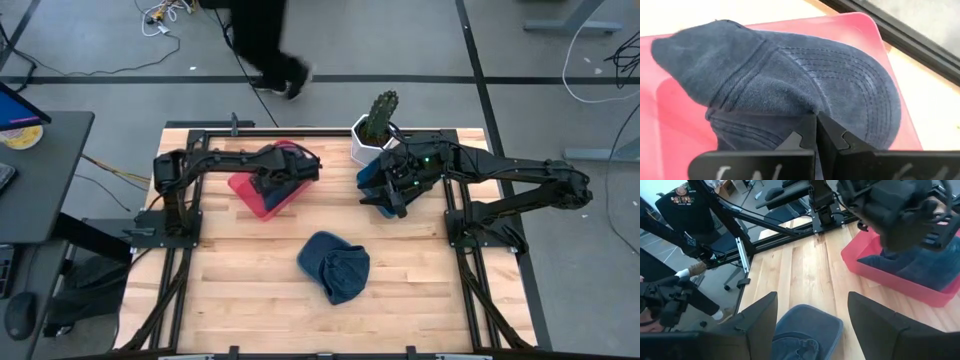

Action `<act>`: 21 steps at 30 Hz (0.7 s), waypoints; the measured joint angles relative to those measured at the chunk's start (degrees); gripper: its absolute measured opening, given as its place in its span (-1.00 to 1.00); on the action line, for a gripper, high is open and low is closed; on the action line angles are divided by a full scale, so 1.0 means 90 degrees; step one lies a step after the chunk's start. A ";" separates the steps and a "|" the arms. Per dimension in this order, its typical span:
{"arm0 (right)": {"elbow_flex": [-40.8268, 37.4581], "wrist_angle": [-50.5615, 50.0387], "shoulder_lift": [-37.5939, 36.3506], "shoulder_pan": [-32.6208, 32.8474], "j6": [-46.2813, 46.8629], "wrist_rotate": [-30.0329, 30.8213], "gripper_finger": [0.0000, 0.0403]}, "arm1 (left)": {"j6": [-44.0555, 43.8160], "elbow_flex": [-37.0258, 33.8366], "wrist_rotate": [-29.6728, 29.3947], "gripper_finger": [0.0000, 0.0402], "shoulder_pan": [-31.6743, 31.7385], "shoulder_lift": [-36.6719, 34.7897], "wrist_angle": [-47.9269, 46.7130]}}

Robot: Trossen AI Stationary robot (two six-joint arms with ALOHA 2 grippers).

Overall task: Pick & Place hat
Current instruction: Put the left blue cap into the red bin

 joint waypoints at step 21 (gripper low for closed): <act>0.0000 -0.0005 0.0000 0.0001 0.0037 0.0000 0.22 | 0.2194 -0.0002 0.1809 -0.99 0.1021 0.0035 0.0630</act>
